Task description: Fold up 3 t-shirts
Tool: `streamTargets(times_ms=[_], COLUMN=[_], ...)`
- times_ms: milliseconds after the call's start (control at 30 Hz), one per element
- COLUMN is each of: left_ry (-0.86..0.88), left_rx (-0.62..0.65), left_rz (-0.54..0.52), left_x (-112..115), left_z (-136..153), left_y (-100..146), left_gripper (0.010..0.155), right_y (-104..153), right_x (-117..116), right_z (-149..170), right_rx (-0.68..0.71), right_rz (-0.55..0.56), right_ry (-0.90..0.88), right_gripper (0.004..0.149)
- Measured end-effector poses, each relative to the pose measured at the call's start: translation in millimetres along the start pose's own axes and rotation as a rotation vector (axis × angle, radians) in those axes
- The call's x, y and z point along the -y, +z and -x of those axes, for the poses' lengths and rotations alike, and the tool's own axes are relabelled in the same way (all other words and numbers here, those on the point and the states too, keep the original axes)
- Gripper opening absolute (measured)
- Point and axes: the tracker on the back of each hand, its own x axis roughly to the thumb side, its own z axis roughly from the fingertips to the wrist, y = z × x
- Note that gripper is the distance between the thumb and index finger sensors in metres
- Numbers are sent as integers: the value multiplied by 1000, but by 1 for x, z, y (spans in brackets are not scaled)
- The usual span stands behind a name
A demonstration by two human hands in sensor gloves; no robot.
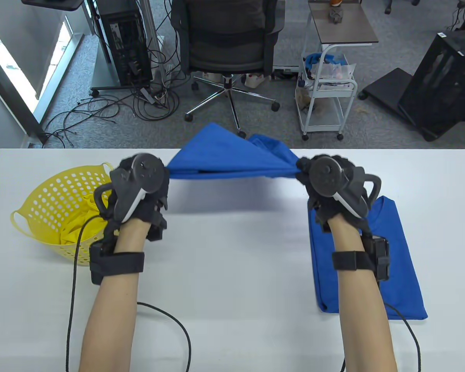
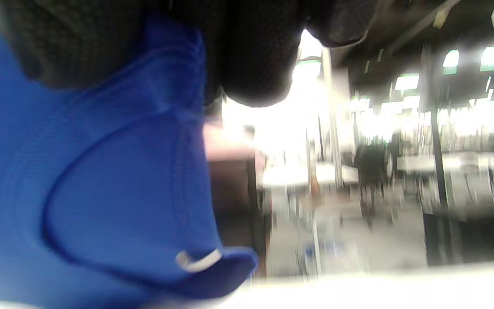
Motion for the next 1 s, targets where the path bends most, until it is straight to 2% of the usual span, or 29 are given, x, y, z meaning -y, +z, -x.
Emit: streamTargets(times_ms=[33, 133, 200, 267, 367, 533, 667, 867, 1000], left_ry=[-21, -69, -87, -82, -99, -112, -89, -64, -76], left_rx=[-7, -10, -16, -15, -9, -4, -11, 0, -11], left_rz=[93, 273, 340, 381, 397, 412, 405, 321, 295], left_x=[26, 72, 84, 85, 77, 55, 28, -40, -64], left_z=[5, 15, 21, 25, 27, 30, 32, 28, 21], left_y=[12, 41, 56, 67, 85, 106, 123, 147, 146], left_gripper=[38, 38, 39, 39, 39, 39, 39, 40, 40], right_y=[15, 46, 64, 77, 93, 108, 120, 136, 133], right_x=[-24, -62, -78, -83, -81, -63, -32, 35, 56], right_z=[6, 14, 16, 17, 16, 10, 2, -13, -18], right_rx=[-9, -10, -2, 0, 17, 57, 87, 114, 101], right_rz=[-115, -230, -284, -311, -331, -356, -363, -270, -258], right_ry=[11, 15, 10, 4, 5, 25, 20, 52, 50], right_gripper=[41, 41, 41, 41, 41, 41, 40, 40, 40])
